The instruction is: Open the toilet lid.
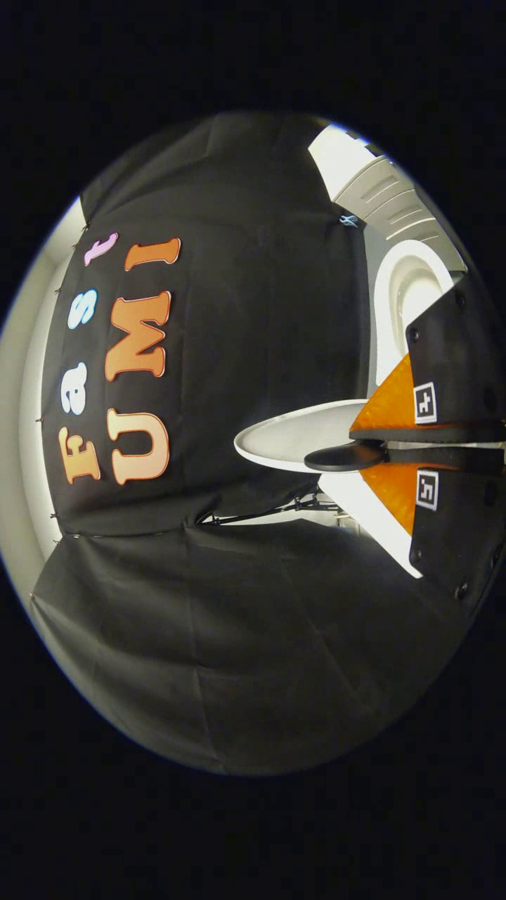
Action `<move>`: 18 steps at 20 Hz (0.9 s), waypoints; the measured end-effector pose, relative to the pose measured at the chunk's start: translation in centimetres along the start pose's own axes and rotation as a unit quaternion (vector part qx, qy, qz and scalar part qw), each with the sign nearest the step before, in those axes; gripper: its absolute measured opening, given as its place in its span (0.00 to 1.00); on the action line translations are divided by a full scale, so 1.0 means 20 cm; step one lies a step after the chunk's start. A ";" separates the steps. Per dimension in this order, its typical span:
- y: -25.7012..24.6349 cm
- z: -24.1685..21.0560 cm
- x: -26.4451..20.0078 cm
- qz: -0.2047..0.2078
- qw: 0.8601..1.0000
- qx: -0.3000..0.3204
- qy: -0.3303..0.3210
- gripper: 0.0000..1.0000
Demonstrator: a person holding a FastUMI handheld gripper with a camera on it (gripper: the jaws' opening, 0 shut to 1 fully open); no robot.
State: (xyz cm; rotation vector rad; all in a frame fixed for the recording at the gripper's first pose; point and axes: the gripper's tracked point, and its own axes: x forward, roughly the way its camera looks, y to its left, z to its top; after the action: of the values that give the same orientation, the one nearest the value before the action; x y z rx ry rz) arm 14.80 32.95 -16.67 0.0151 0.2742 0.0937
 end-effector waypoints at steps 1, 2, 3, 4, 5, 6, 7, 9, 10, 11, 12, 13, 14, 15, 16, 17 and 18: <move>-0.02 0.00 -0.01 0.001 1.000 0.014 0.001 0.13; -0.02 -0.01 -0.02 0.012 1.000 0.026 0.003 0.14; 0.00 0.01 -0.05 0.022 0.999 0.040 -0.002 0.18; -0.01 0.04 -0.08 0.022 0.998 0.049 -0.012 0.33; -0.01 0.07 -0.11 0.023 0.998 0.057 -0.019 0.49; -0.01 0.08 -0.15 0.021 0.998 0.057 -0.022 0.55; -0.02 0.11 -0.18 0.021 0.998 0.052 -0.026 0.60; -0.05 0.18 -0.28 0.020 0.999 0.032 -0.039 0.71; -0.07 0.23 -0.34 0.020 0.998 0.023 -0.050 0.77; -0.08 0.28 -0.39 0.025 0.998 0.017 -0.062 0.83; -0.08 0.36 -0.44 0.038 0.996 0.017 -0.080 0.88; -0.11 0.45 -0.50 0.041 0.994 0.020 -0.098 0.94; -0.15 0.51 -0.55 0.041 0.993 0.023 -0.111 1.00; -0.20 0.56 -0.57 0.037 0.992 0.026 -0.116 1.00; -0.24 0.60 -0.61 0.034 0.992 0.028 -0.120 1.00; -0.28 0.64 -0.63 0.031 0.991 0.030 -0.123 1.00; -0.33 0.67 -0.66 0.026 0.991 0.027 -0.127 1.00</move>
State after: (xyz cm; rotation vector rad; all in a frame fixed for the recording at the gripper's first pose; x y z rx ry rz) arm 6.43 25.20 -0.30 0.0874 0.0220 0.1343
